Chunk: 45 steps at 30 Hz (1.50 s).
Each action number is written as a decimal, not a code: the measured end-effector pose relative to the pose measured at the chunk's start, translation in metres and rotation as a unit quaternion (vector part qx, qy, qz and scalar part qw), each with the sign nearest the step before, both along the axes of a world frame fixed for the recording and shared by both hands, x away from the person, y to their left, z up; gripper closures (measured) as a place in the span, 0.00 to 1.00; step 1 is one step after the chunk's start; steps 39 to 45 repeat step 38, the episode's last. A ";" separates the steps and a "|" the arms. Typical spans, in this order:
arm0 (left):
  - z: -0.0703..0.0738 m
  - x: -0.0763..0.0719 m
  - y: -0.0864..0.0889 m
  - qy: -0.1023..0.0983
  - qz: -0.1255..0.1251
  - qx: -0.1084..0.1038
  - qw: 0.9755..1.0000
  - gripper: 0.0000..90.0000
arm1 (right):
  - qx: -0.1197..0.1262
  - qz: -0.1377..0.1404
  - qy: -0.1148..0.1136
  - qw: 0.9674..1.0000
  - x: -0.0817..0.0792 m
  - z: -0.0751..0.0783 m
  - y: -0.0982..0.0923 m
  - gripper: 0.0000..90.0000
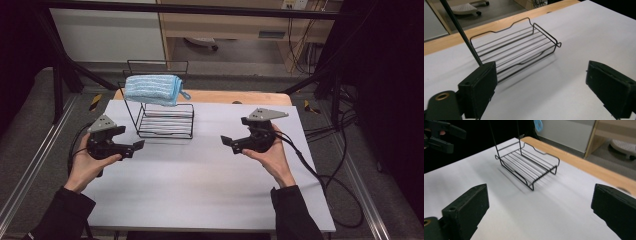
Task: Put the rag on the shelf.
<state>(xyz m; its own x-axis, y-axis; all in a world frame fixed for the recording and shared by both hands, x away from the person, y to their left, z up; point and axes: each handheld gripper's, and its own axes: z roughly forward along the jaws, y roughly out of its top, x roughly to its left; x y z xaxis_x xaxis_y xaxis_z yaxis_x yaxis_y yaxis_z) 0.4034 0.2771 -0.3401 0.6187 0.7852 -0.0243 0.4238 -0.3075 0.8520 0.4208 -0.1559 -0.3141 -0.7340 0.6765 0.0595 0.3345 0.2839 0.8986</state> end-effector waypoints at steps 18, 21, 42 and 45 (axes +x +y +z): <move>-0.069 -0.027 -0.008 0.025 -0.021 -0.002 0.999 0.09 | 0.000 -0.020 0.062 0.998 -0.034 -0.087 -0.077 0.01; -0.077 -0.028 -0.007 0.029 -0.024 0.006 0.999 0.09 | 0.000 -0.022 0.067 0.998 -0.040 -0.098 -0.089 0.01; -0.099 -0.039 -0.006 0.037 -0.042 0.020 0.998 0.09 | 0.001 -0.038 0.089 0.995 -0.059 -0.127 -0.119 0.01; -0.099 -0.039 -0.006 0.037 -0.042 0.020 0.998 0.09 | 0.001 -0.038 0.089 0.995 -0.059 -0.127 -0.119 0.01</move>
